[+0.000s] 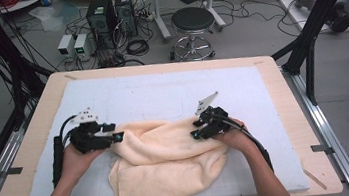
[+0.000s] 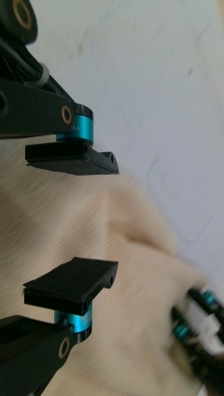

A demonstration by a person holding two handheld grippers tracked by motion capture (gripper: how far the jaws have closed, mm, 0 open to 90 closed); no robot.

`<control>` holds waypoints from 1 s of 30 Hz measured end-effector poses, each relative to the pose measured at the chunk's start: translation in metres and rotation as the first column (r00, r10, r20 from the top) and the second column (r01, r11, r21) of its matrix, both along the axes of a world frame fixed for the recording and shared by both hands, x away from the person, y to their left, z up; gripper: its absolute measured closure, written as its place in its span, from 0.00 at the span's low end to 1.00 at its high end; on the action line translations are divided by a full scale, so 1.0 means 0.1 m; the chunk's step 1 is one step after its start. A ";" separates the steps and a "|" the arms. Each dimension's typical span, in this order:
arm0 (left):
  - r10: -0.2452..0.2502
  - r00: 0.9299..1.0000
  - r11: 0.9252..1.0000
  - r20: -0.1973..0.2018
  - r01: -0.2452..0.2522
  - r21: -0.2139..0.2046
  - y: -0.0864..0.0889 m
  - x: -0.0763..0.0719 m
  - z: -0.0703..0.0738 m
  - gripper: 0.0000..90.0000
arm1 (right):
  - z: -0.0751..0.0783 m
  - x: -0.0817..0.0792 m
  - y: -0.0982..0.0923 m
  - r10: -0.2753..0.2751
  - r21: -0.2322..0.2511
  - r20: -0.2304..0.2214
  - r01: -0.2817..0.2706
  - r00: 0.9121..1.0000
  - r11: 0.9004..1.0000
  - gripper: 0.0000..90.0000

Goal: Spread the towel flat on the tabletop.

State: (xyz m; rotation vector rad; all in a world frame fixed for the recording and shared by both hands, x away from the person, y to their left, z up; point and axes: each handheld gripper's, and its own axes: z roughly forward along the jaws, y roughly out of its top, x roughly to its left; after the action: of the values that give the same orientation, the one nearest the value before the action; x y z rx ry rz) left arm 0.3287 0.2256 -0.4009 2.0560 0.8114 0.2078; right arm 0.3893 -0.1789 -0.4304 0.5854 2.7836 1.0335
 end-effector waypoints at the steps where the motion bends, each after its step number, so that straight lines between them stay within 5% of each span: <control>1: -0.023 1.000 1.000 -0.021 0.023 0.003 -0.02 -0.02 -0.07 0.53 | -0.01 0.00 -0.01 -0.005 0.017 -0.012 0.006 1.000 1.000 0.80; 3: -0.044 0.997 0.997 -0.056 0.047 0.053 -0.10 -0.03 -0.21 0.55 | 0.01 0.00 -0.04 -0.010 0.032 -0.066 0.013 0.998 0.999 0.94; 5: -0.068 0.995 0.994 -0.074 0.074 0.085 -0.18 0.00 -0.31 0.65 | 0.05 -0.04 -0.02 0.009 0.004 -0.050 -0.009 0.999 1.000 0.95; 9: -0.037 0.999 0.994 -0.035 0.041 0.102 -0.26 0.12 -0.24 0.87 | 0.19 -0.07 -0.12 -0.014 0.058 -0.039 0.016 0.999 0.998 0.96; 13: 0.056 0.998 0.998 0.037 -0.058 0.037 -0.33 0.37 -0.01 0.90 | 0.45 -0.02 -0.25 -0.073 0.109 0.015 0.071 0.997 0.991 0.96; 15: 0.093 0.993 0.996 0.073 -0.092 -0.008 -0.35 0.51 0.20 0.90 | 0.74 0.00 -0.33 -0.120 0.134 0.084 0.109 0.989 0.985 0.96; 19: 0.093 0.986 0.993 0.140 -0.082 -0.082 -0.38 0.61 0.63 0.89 | 1.31 -0.06 -0.52 -0.186 0.233 0.188 0.140 0.964 0.962 0.96; 21: 0.048 0.987 0.997 0.152 -0.038 -0.071 -0.37 0.55 0.72 0.89 | 1.49 -0.19 -0.56 -0.162 0.240 0.206 0.110 0.965 0.965 0.96; 23: -0.025 0.992 0.999 0.120 0.028 -0.018 -0.35 0.41 0.67 0.89 | 1.48 -0.35 -0.55 -0.120 0.193 0.213 0.079 0.970 0.978 0.96; 25: -0.108 0.991 0.994 0.074 0.106 0.028 -0.30 0.24 0.50 0.89 | 1.30 -0.60 -0.52 -0.063 0.138 0.180 0.038 0.982 0.990 0.96; 30: -0.230 0.973 0.973 -0.018 0.231 0.019 -0.12 -0.19 0.12 0.88 | 0.83 -1.16 -0.47 0.057 0.144 0.036 -0.062 0.998 0.988 0.94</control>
State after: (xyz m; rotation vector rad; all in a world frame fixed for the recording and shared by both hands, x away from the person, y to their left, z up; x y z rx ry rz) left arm 0.3095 0.2137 -0.3889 2.1533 0.5751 0.0709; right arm 0.2733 -0.2257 -0.3475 0.4996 2.7306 1.2540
